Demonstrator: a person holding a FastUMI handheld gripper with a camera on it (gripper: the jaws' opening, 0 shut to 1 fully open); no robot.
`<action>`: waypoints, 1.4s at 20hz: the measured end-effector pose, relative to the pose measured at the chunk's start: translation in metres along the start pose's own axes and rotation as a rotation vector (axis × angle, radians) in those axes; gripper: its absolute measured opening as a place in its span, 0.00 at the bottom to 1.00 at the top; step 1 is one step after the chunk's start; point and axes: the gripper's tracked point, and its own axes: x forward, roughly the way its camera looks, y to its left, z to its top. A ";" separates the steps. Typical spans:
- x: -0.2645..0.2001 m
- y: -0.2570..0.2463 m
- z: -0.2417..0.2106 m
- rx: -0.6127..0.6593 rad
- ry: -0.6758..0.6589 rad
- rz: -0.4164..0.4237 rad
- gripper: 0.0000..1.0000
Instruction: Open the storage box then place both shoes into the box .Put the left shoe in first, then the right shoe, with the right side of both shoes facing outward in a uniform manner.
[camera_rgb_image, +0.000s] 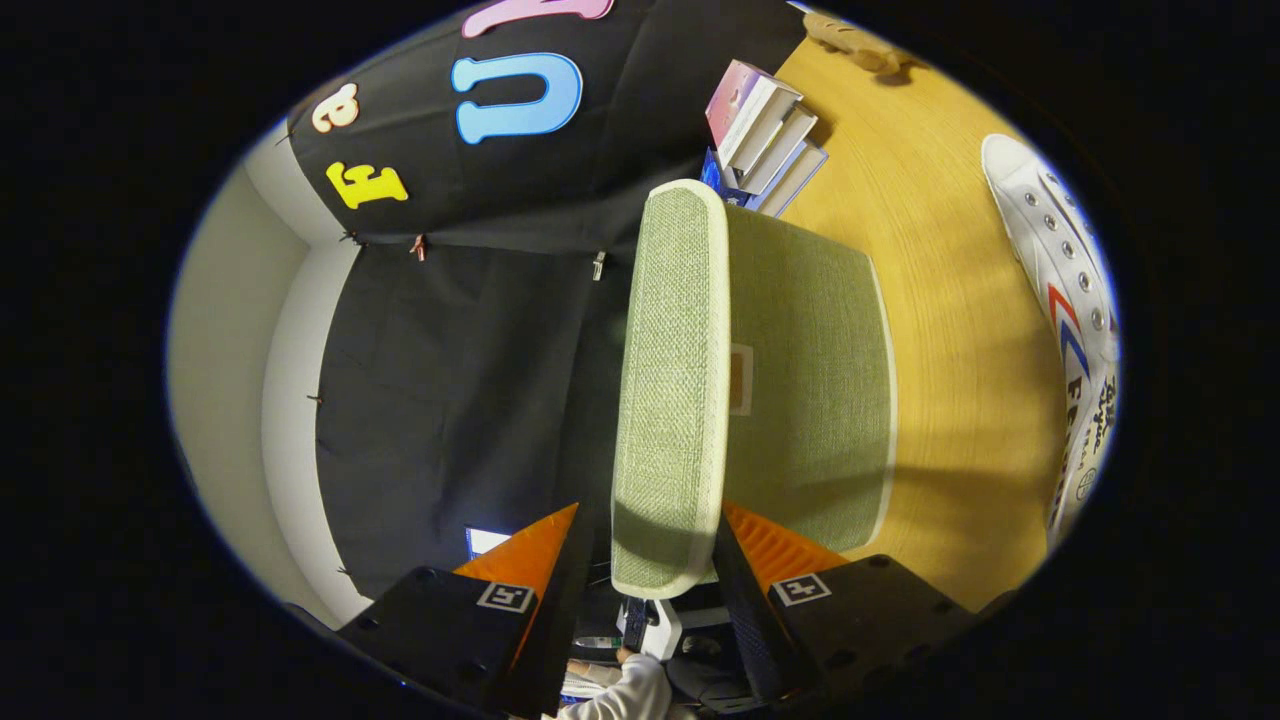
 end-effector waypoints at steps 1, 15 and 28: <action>-0.001 0.000 0.002 0.001 -0.008 -0.008 0.67; 0.000 0.041 0.000 -0.062 0.035 -0.058 0.05; 0.086 0.187 -0.002 -0.280 0.100 -0.014 0.08</action>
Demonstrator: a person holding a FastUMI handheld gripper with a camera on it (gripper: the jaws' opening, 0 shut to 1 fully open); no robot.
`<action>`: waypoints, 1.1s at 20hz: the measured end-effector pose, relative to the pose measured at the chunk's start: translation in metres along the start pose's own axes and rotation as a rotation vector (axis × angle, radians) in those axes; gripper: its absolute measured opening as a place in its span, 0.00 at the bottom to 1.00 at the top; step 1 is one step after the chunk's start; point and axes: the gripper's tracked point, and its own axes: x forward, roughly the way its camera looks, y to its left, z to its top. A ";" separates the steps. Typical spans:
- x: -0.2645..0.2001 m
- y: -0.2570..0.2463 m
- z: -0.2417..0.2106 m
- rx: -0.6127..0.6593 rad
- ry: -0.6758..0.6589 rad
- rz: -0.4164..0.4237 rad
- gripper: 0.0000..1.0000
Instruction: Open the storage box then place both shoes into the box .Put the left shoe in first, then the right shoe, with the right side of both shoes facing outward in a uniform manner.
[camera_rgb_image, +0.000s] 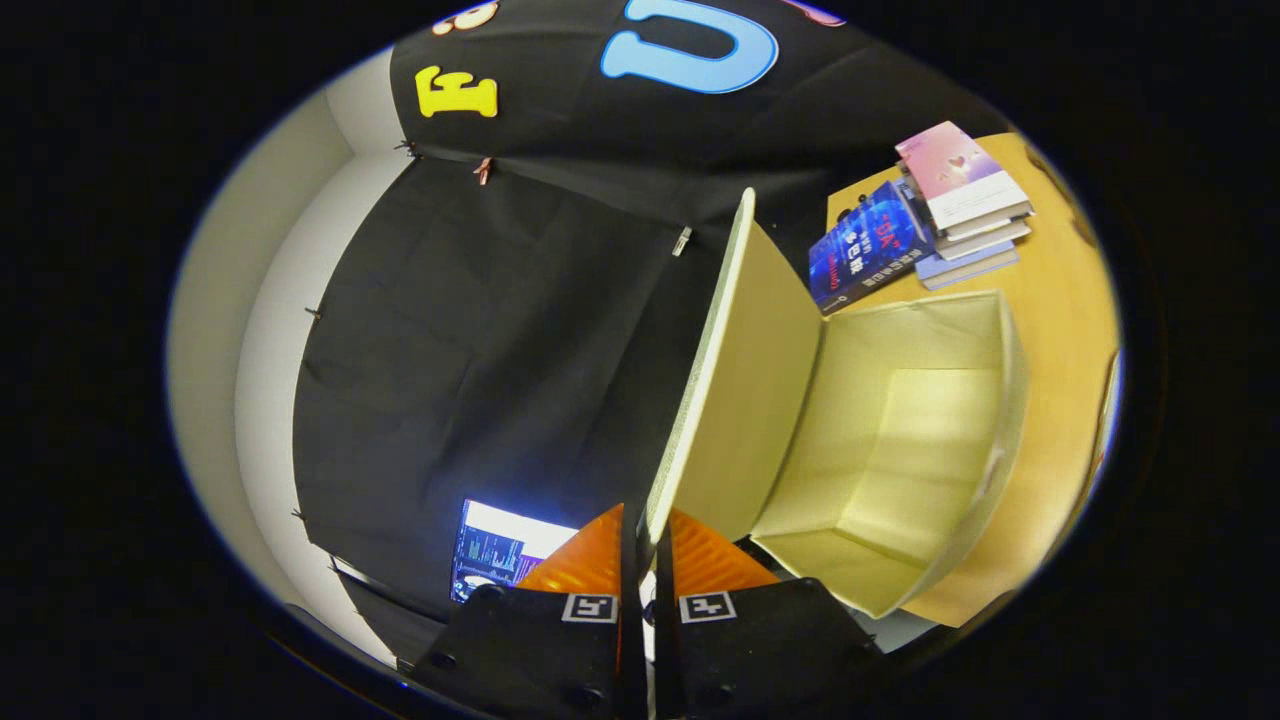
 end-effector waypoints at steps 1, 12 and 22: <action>0.014 0.007 0.001 0.006 0.007 0.007 0.08; 0.139 0.022 -0.008 -0.016 0.043 -0.028 0.12; 0.023 -0.051 0.026 -0.423 -0.114 -0.339 0.97</action>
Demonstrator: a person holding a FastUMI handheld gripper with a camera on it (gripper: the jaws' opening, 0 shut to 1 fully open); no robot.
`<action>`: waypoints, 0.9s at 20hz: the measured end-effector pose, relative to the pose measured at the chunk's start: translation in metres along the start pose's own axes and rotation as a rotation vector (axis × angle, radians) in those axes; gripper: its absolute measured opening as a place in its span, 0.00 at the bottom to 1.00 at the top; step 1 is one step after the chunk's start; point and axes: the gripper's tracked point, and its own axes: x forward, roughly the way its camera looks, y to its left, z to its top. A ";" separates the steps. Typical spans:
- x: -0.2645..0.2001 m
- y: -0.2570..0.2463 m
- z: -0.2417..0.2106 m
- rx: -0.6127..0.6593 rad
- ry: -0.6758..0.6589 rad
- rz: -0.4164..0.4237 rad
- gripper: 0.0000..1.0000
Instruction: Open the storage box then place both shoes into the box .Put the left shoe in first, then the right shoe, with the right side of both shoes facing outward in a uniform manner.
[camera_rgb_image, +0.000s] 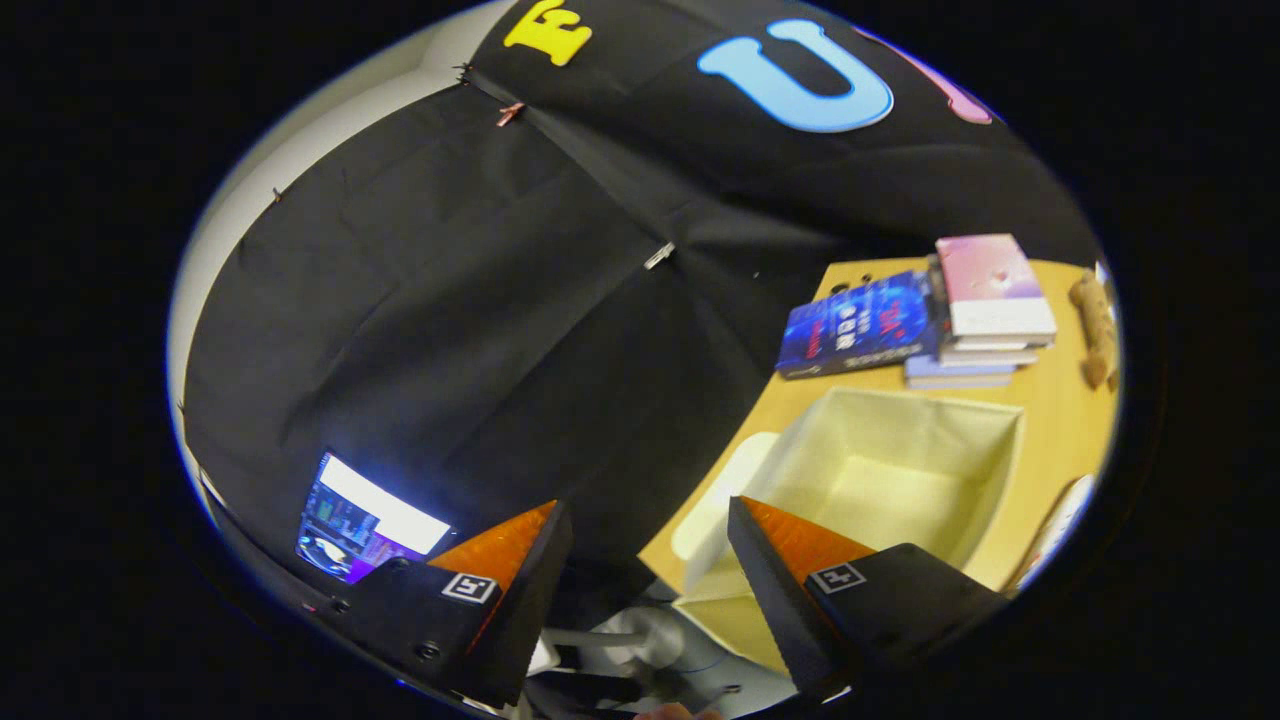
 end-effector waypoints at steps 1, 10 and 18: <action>-0.017 -0.017 0.003 -0.026 -0.020 -0.046 0.98; -0.179 -0.211 -0.037 -0.232 0.000 -0.566 0.98; -0.216 -0.325 -0.142 -0.111 0.185 -0.699 0.99</action>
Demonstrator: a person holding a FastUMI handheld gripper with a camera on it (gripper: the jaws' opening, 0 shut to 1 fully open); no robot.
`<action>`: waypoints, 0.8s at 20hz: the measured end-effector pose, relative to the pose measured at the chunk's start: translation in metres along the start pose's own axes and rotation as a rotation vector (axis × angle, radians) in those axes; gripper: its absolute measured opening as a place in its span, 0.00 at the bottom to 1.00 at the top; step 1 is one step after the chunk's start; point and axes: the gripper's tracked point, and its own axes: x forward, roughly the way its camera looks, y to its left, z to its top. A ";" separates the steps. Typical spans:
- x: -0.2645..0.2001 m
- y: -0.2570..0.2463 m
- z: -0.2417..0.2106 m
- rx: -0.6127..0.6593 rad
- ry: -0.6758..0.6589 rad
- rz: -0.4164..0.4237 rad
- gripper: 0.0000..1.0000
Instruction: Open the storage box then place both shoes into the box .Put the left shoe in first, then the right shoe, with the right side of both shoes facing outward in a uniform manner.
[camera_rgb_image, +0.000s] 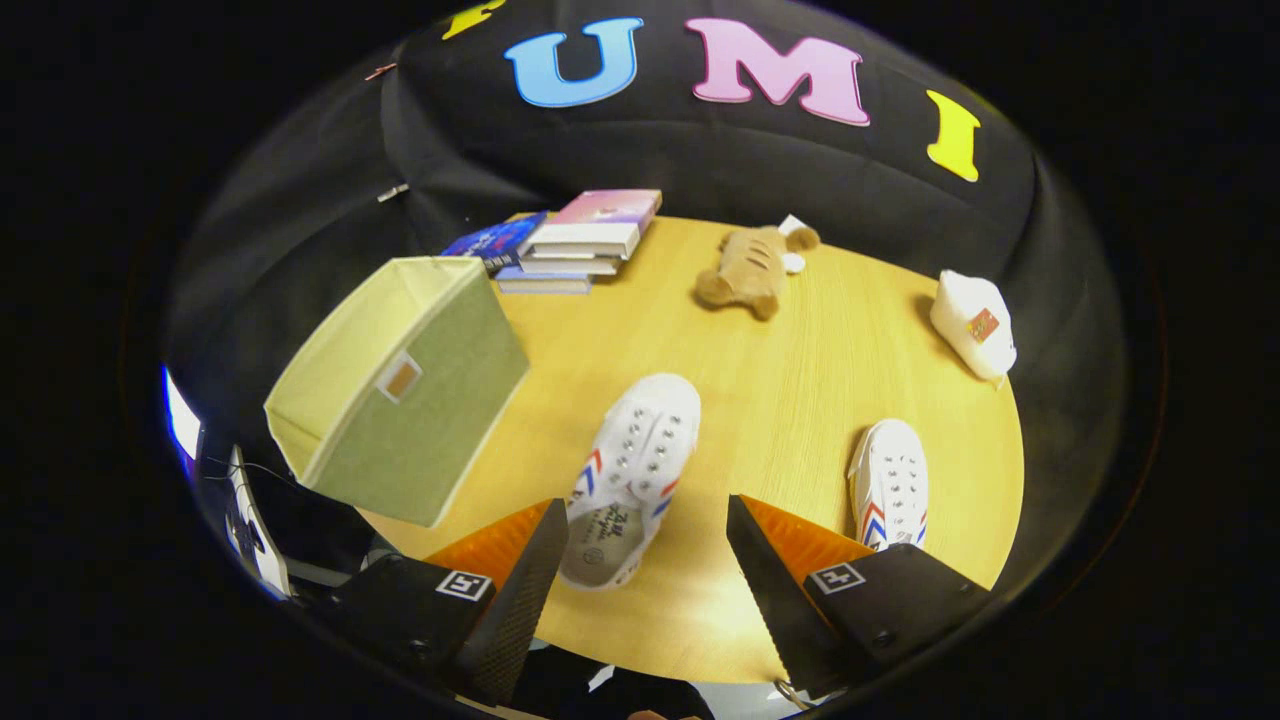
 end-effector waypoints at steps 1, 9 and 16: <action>0.010 -0.007 -0.007 -0.009 0.015 -0.004 0.99; 0.082 -0.021 -0.038 -0.048 0.112 0.002 0.98; 0.098 0.000 -0.035 0.102 0.160 0.076 0.44</action>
